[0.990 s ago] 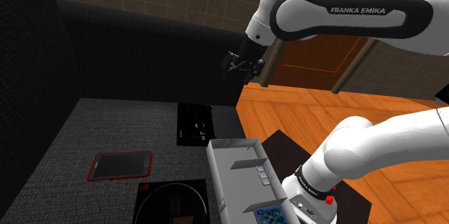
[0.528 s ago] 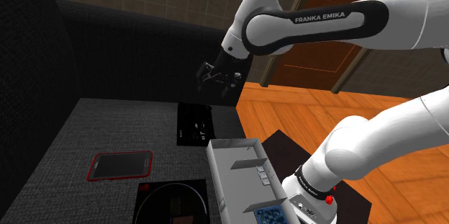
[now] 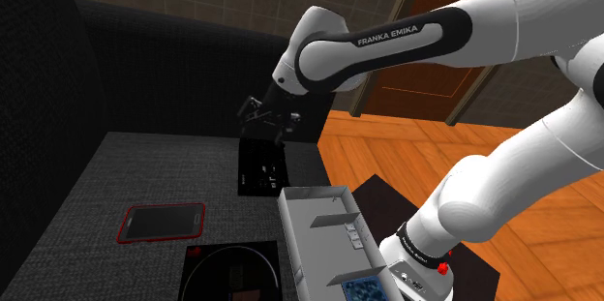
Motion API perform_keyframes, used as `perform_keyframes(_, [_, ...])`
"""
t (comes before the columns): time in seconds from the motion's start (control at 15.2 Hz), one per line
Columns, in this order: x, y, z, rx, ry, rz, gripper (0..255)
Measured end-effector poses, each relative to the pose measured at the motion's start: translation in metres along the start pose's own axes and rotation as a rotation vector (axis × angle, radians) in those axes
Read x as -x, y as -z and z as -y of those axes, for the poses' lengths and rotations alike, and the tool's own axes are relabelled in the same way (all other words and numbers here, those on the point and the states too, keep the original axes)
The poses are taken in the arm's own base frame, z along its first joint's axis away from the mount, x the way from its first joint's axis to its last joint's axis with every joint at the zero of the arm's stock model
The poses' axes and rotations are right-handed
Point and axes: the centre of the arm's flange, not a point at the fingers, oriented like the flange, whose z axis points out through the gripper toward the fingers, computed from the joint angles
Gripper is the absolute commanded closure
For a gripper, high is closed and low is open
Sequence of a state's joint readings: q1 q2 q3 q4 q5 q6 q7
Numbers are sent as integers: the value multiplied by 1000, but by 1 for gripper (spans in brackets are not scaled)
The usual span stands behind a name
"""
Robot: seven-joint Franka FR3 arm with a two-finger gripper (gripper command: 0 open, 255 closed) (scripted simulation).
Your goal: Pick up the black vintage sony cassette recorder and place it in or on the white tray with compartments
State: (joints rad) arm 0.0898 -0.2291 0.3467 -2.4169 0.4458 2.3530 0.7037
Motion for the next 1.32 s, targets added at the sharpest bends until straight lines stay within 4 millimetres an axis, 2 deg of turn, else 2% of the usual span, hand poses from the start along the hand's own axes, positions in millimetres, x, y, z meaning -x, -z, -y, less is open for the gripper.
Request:
perform_keyframes(0.26, [-1, -20, 1, -1, -1, 0, 0])
perform_keyframes(0.66, [0, -25, 2, -1, -1, 0, 0])
perform_keyframes(0.73, [0, -25, 2, -1, -1, 0, 255])
perform_keyframes(1.32, [-1, -24, 1, -2, -2, -1, 255])
